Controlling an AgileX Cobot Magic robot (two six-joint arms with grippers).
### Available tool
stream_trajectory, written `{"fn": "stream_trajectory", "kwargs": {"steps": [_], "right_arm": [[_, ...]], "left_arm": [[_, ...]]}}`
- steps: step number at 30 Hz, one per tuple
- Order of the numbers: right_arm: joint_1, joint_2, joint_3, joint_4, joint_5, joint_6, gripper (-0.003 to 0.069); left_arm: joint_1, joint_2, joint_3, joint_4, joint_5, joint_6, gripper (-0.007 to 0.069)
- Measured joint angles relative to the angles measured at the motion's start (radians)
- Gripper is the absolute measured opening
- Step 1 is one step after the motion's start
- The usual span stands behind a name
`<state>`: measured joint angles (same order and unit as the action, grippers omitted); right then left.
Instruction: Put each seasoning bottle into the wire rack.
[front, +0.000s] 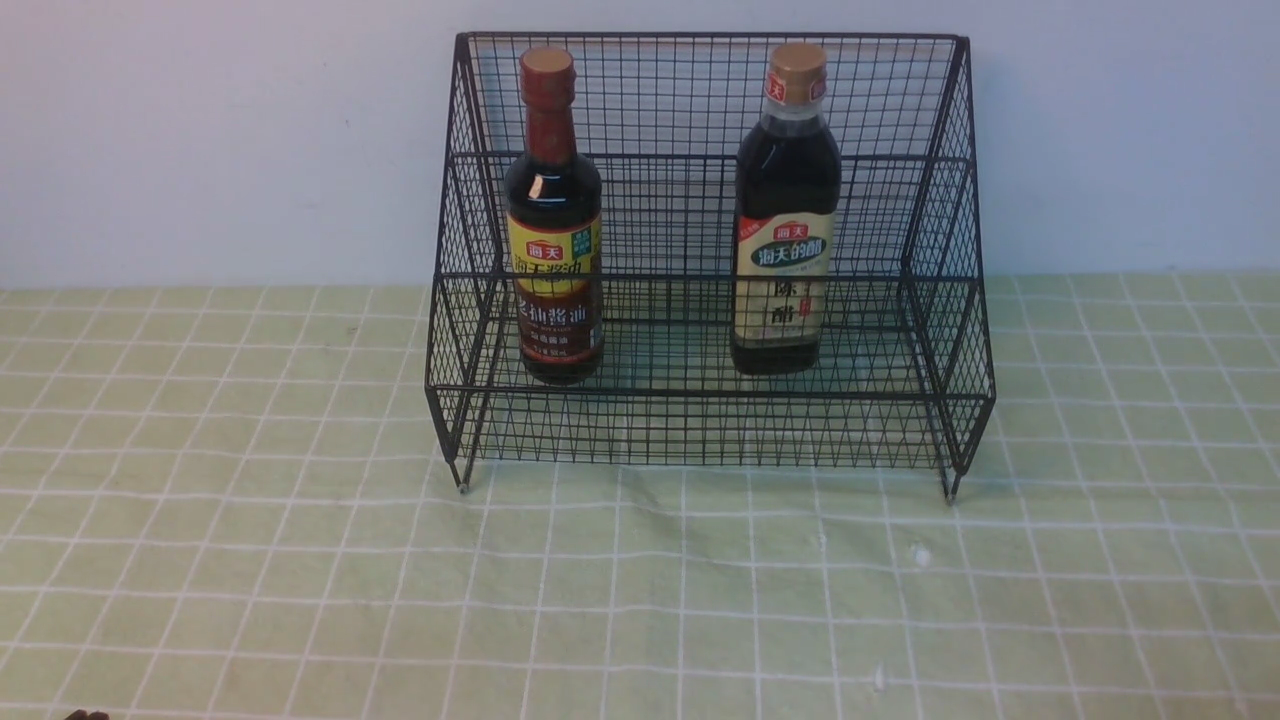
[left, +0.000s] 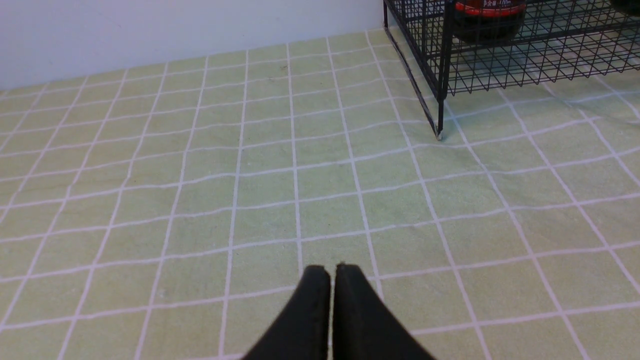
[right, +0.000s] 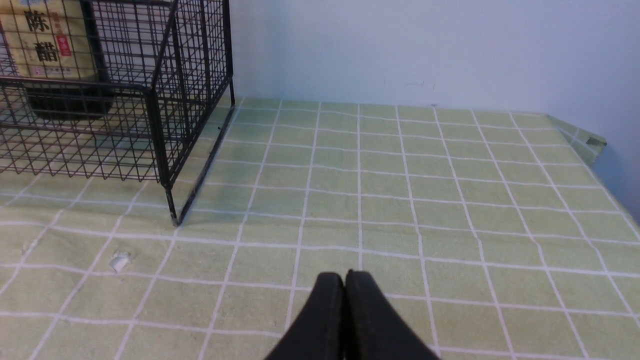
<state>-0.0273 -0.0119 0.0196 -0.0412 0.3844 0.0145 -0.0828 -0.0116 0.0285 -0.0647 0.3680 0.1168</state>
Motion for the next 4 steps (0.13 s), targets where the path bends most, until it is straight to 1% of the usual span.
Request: {"fn": "stream_trajectory", "kwargs": {"steps": [4], "right_arm": [[0.0, 0.0, 0.0, 0.0, 0.0, 0.0, -0.0015]], "left_arm": [[0.0, 0.0, 0.0, 0.0, 0.0, 0.0, -0.0006]]}}
